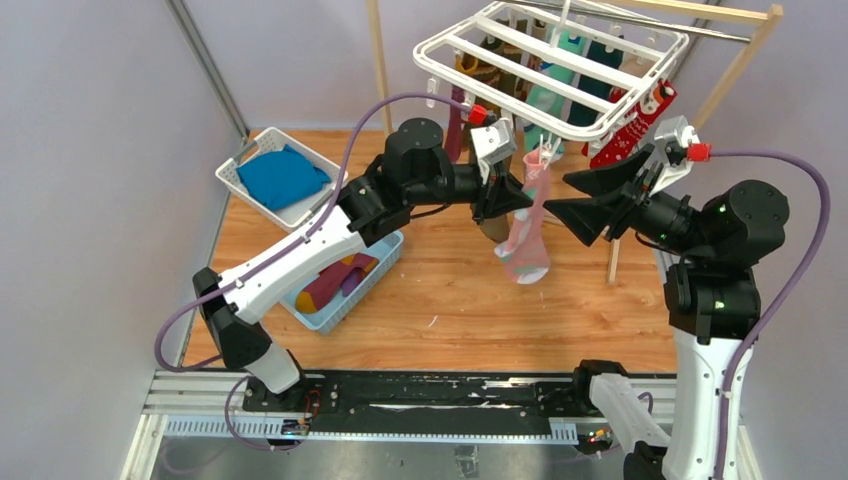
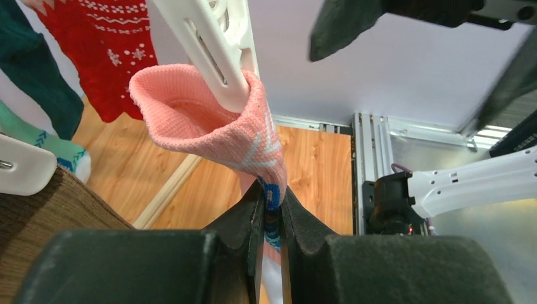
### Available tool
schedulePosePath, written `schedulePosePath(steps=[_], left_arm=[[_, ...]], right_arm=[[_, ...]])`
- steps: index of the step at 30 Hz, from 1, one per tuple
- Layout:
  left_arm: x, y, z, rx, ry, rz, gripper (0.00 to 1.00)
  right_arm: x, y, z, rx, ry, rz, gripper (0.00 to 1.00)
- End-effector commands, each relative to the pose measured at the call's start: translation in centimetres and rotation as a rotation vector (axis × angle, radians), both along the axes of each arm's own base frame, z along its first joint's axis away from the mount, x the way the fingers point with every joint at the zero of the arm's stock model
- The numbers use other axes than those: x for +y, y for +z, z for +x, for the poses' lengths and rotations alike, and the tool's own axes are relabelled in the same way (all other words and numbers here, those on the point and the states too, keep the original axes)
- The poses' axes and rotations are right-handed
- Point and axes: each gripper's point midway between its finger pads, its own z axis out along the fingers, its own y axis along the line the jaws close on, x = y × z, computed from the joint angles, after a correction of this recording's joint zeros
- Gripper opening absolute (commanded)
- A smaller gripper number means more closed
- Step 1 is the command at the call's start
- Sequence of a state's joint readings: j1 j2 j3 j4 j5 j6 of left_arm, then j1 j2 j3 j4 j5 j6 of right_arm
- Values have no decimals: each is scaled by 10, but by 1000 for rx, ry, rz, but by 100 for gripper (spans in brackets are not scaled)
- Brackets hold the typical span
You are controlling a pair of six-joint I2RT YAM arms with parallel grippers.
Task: Remove the socks clipped to the hanger
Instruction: Remove the sock from the hanger.
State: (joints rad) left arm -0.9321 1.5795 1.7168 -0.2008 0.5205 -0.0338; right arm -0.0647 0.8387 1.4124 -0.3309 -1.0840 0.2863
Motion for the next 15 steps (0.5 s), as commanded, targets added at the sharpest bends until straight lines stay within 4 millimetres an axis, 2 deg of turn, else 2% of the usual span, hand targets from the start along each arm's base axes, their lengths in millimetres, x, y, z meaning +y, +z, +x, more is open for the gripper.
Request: schedulePosePath(steps=[1,5,10,15], left_arm=[[-5,10,-7,-1,-16,-1,16],[-11,6,-6,12,-20,4,16],[-23,2,-9,39,-47,9,17],[-28,-1,-10,55,-62,13,17]], right_arm=[[-8,3,27,20,-102,75,63],[-15,15,39,-26,-160,101,63],[-16,29,44,-100,-159,146,64],[-11,29,45,-146,-96,196,64]])
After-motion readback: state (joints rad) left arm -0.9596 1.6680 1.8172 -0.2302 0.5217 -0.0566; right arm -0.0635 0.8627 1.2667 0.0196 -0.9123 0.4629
